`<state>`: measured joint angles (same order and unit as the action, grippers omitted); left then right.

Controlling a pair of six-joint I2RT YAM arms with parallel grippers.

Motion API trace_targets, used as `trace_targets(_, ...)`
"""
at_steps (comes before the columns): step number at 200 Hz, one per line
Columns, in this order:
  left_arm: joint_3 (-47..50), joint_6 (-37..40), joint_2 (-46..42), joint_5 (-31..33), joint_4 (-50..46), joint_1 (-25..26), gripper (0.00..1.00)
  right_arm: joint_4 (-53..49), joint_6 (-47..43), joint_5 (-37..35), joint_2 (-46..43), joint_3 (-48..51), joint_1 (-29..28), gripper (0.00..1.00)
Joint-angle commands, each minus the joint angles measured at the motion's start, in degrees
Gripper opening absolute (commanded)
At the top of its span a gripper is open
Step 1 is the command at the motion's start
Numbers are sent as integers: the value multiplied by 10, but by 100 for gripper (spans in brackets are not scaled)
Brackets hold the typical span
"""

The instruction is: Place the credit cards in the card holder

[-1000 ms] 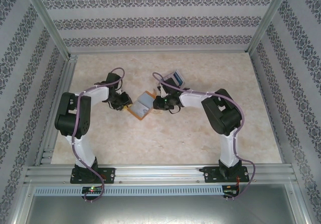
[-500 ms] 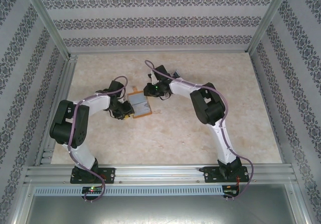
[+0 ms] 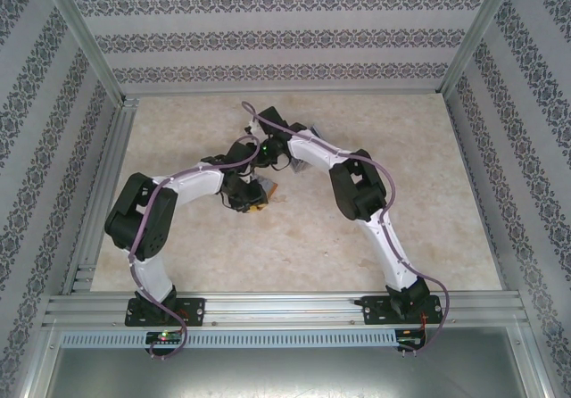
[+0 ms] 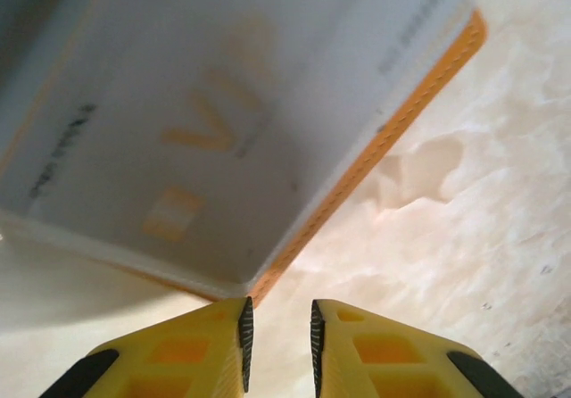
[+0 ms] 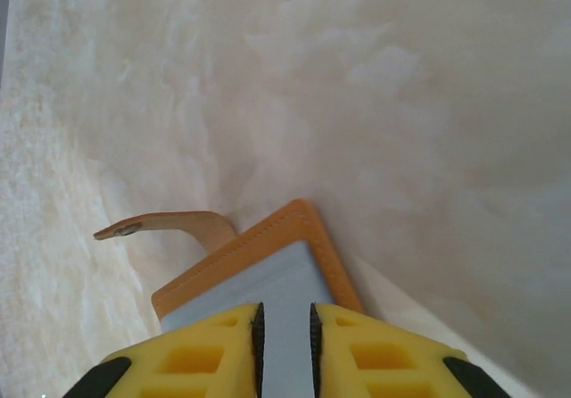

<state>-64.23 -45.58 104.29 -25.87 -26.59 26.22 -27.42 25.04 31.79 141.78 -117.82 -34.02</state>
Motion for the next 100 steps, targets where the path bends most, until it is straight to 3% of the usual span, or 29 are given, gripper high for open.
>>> trace_targets(1,-37,-10,20,-1,17,9,26,-30,-26,6,-48,1,17,25)
trace_targets(100,-153,22,79,22,-14,10,26,23,-95,-83,-318,234,139,41)
